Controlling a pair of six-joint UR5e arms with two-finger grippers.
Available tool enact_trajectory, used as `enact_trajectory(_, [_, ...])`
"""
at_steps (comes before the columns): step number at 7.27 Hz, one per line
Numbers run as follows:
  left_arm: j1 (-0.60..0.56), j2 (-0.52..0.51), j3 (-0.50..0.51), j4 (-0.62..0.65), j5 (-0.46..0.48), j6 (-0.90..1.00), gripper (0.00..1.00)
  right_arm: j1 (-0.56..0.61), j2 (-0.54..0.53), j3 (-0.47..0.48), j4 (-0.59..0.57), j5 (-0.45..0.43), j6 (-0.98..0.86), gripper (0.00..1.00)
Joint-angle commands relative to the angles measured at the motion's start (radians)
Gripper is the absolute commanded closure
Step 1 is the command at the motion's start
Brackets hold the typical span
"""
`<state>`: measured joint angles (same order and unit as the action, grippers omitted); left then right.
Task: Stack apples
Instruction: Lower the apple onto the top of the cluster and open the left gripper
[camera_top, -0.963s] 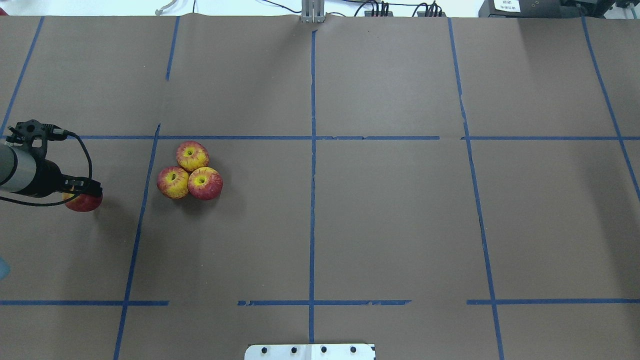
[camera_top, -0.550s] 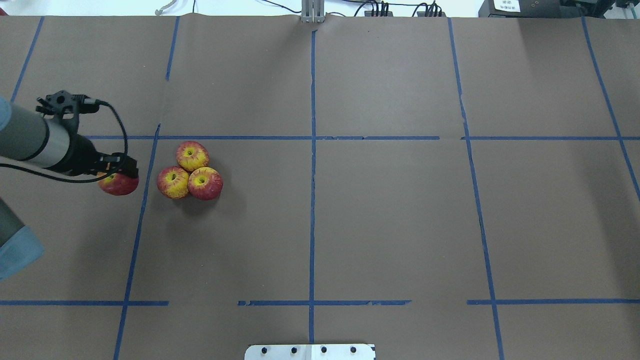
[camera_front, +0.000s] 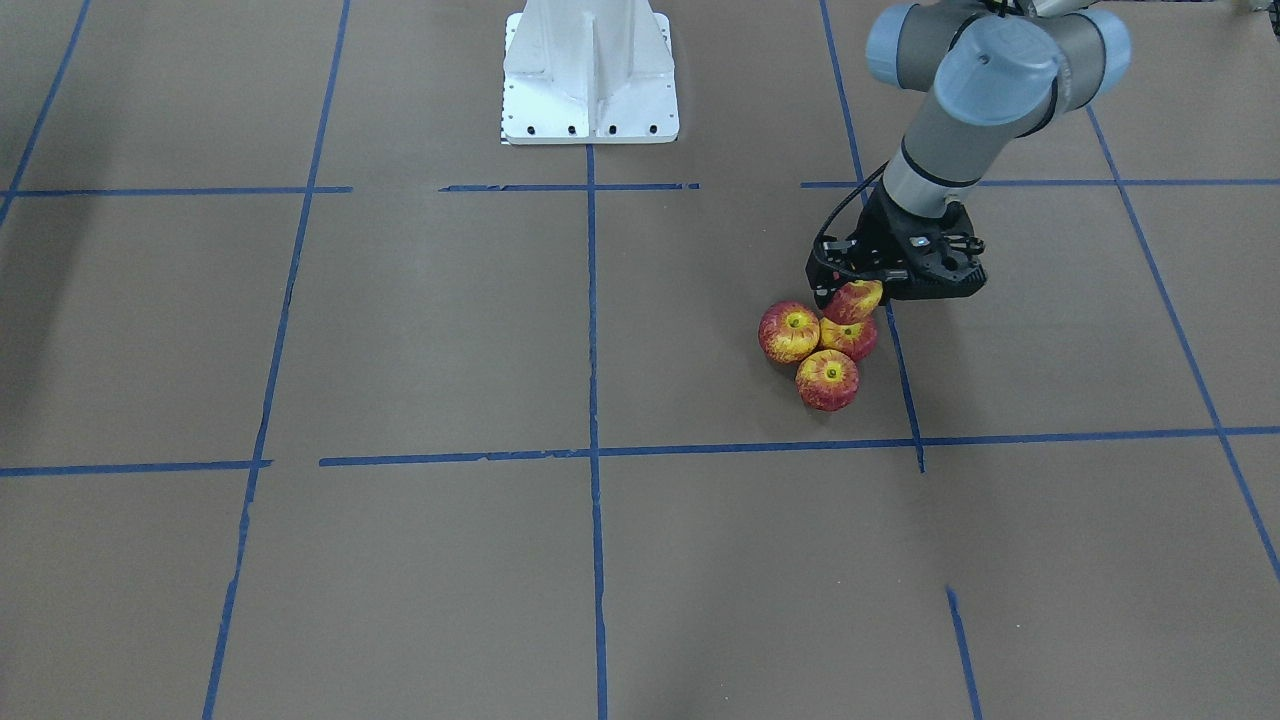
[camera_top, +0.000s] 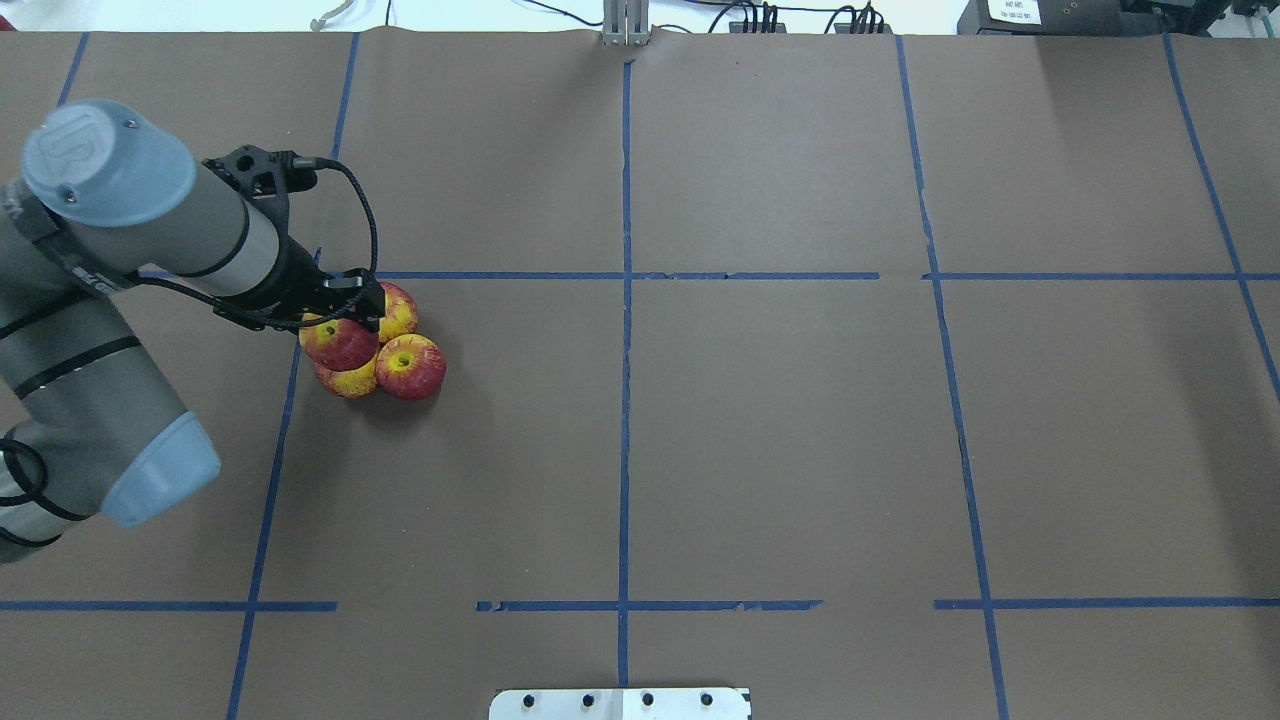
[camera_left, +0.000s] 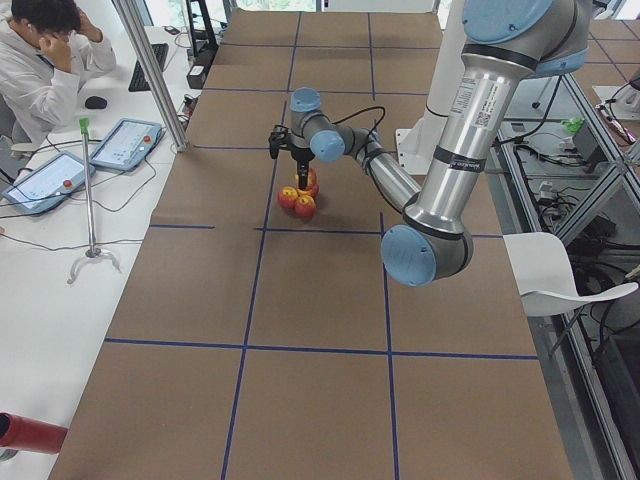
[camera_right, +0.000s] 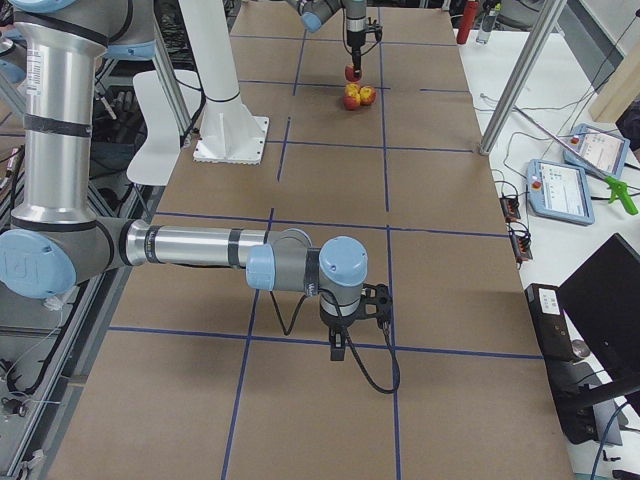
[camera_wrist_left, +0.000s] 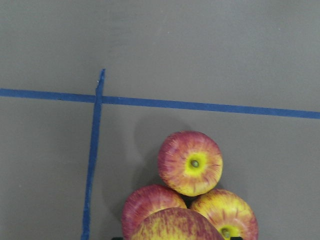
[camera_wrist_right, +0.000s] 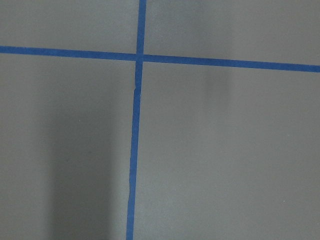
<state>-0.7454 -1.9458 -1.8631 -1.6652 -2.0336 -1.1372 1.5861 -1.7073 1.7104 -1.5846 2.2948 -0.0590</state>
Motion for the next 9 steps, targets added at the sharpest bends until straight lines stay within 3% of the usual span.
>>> enact_trajectory(1, [0.026, -0.042, 0.044, 0.002, 0.021, -0.032, 1.00, 0.000, 0.000, 0.000, 0.000, 0.000, 0.001, 0.00])
enact_trajectory(9, [0.017, -0.039, 0.094, -0.025, 0.064, -0.013, 1.00, 0.000, 0.000, 0.000, 0.000, 0.000, 0.001, 0.00])
